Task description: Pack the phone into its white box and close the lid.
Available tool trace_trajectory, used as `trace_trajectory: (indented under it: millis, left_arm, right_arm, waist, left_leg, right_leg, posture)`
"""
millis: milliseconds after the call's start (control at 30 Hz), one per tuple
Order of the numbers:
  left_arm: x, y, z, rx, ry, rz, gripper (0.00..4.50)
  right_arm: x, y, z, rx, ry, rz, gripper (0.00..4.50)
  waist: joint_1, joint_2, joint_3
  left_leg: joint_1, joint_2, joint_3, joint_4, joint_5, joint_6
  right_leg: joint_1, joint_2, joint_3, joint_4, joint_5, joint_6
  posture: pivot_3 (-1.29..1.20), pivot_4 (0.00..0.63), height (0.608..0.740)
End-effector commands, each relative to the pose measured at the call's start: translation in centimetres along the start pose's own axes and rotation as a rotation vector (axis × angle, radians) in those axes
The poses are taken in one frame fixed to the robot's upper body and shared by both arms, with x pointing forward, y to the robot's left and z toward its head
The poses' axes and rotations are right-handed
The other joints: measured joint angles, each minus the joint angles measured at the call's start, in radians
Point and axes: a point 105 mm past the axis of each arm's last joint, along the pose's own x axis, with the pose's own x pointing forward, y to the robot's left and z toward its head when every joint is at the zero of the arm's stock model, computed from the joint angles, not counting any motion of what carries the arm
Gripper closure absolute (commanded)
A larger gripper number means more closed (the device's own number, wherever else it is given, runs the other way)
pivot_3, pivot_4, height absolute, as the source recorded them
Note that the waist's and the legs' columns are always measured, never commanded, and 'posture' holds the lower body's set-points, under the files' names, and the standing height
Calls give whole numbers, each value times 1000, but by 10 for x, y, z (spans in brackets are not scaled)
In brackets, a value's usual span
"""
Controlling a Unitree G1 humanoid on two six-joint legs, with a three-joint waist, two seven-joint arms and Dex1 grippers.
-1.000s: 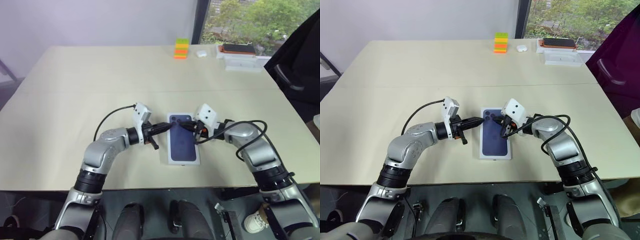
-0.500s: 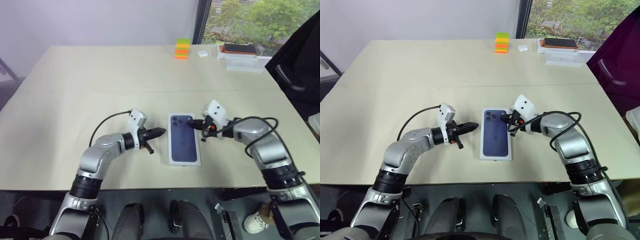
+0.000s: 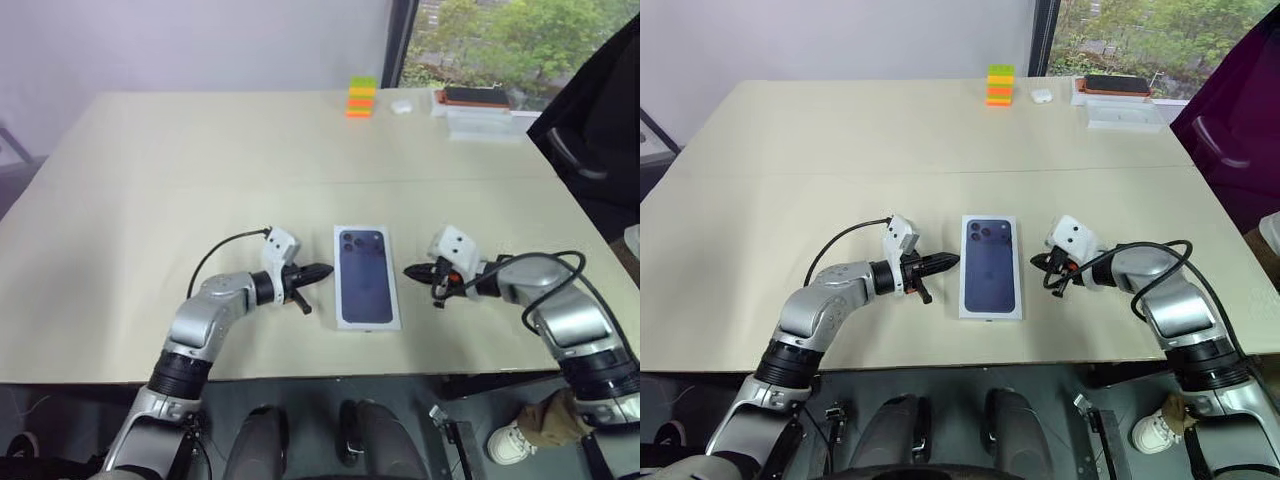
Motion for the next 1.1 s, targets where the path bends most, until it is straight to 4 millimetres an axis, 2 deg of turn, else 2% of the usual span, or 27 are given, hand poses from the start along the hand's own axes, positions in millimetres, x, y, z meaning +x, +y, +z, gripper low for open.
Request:
trace_trajectory:
  millis: [33, 400, 667, 1100]
  left_arm:
    - [3, -5, 6, 27, -26, -22, 4500]
    - [9, -3, 12, 27, -47, -14, 4500]
    - [10, 0, 21, 35, -71, -5, 4500]
    - [9, 5, 15, 36, -54, 23, 4500]
  right_arm:
    - [-3, -1, 20, -43, -57, -2, 4488]
    - [0, -5, 32, -39, -81, -14, 4488]
    - [5, -5, 31, -46, -74, -19, 4488]
    - [11, -6, 22, -87, -18, -35, 4488]
  waist:
    - [2, 0, 0]
    - [2, 0, 0]
    - [2, 0, 0]
    - [1, 0, 0]
  left_leg:
    - [0, 0, 0, 0, 0, 0]
    - [0, -1, 0, 0, 0, 0]
    - [0, -1, 0, 0, 0, 0]
    - [0, -1, 0, 0, 0, 0]
  right_leg:
    - [0, 0, 0, 0, 0, 0]
    - [0, -1, 0, 0, 0, 0]
    - [0, -1, 0, 0, 0, 0]
    - [0, -1, 0, 0, 0, 0]
  posture:
    - [0, 150, 740]
    - [0, 150, 740]
    - [0, 150, 740]
    - [0, 150, 740]
